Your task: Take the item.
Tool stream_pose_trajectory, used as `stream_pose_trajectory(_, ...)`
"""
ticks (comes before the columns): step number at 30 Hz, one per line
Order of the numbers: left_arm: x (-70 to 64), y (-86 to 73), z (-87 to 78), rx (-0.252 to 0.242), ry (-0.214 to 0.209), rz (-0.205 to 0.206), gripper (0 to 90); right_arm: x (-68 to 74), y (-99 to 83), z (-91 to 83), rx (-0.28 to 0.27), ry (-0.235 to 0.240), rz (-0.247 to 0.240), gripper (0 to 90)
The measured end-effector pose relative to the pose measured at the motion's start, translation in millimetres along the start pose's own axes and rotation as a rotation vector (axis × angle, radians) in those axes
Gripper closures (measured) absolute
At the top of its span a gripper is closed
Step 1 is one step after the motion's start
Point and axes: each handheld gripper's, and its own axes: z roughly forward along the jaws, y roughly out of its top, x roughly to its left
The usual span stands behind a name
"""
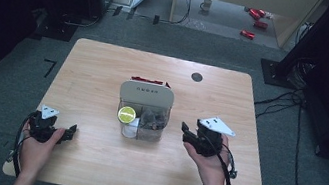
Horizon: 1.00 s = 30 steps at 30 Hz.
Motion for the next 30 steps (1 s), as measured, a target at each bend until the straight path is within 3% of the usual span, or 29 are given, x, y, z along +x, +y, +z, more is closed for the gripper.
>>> stream_pose_trajectory(9, -0.1, -0.1, 0.0, -0.001, 0.0, 0.001, 0.1, 18.9, 19.8, 20.1, -0.01, 0.065, -0.012, 51.8)
stream_pose_trajectory(21, -0.1, -0.1, 0.0, -0.002, 0.0, 0.001, 0.0, 22.8, 39.7, 37.0, -0.005, 0.112, -0.004, 52.1)
stream_pose_trajectory(30, -0.1, -0.1, 0.1, -0.003, 0.001, 0.002, 0.1, 29.5, 53.1, 45.9, -0.012, 0.128, -0.033, 52.1)
